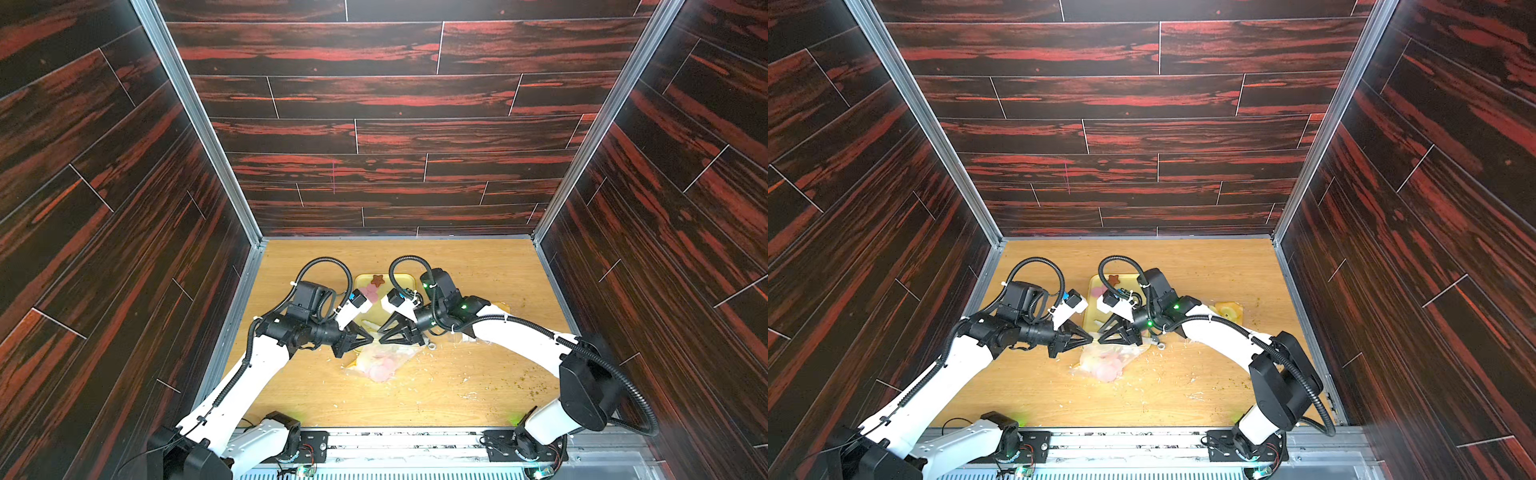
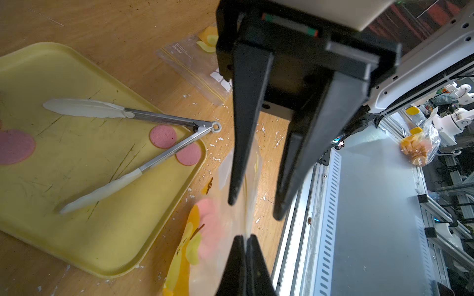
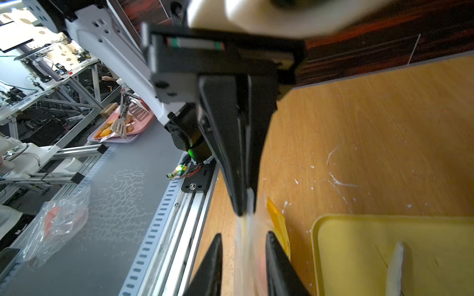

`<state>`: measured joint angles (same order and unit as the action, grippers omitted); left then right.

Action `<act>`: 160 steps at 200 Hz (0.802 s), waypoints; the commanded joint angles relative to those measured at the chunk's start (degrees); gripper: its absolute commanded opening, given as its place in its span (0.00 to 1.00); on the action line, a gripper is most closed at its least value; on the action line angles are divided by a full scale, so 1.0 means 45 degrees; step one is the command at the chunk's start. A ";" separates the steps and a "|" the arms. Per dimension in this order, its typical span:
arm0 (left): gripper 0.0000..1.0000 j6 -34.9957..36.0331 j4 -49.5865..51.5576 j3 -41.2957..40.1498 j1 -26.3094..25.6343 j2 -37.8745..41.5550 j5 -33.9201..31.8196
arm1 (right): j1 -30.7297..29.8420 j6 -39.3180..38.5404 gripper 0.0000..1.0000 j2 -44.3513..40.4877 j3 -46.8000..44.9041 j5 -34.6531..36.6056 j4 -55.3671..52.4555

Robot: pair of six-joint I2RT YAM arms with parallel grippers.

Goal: Put the cookies into a resealable bag to prevent moisture
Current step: Close the ziploc bag at the center of the board.

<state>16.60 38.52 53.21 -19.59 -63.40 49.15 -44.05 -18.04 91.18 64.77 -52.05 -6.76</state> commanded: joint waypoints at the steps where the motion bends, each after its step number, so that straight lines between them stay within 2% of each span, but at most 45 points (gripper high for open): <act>1: 0.00 0.0592 0.0506 0.0482 0.0054 -0.0092 0.0319 | -0.0214 -0.0445 0.28 0.0696 0.0568 -0.0626 -0.0337; 64: 0.00 0.0685 0.0599 0.0445 0.0058 0.0089 0.0313 | -0.0392 -0.1248 0.25 0.1412 0.1256 -0.0594 -0.1764; 121: 0.00 0.0759 0.0689 0.0421 0.0058 0.0157 0.0213 | -0.0395 -0.1283 0.00 0.1300 0.1334 -0.0606 -0.1956; 160: 0.00 0.0820 0.0802 0.0420 0.0075 0.0274 0.0039 | -0.0353 -0.1259 0.01 0.0838 0.0895 -0.0093 -0.1744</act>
<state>18.68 39.99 53.76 -19.55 -63.64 49.43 -45.50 -22.11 96.42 69.36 -52.77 -14.09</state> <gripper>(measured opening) 0.052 0.049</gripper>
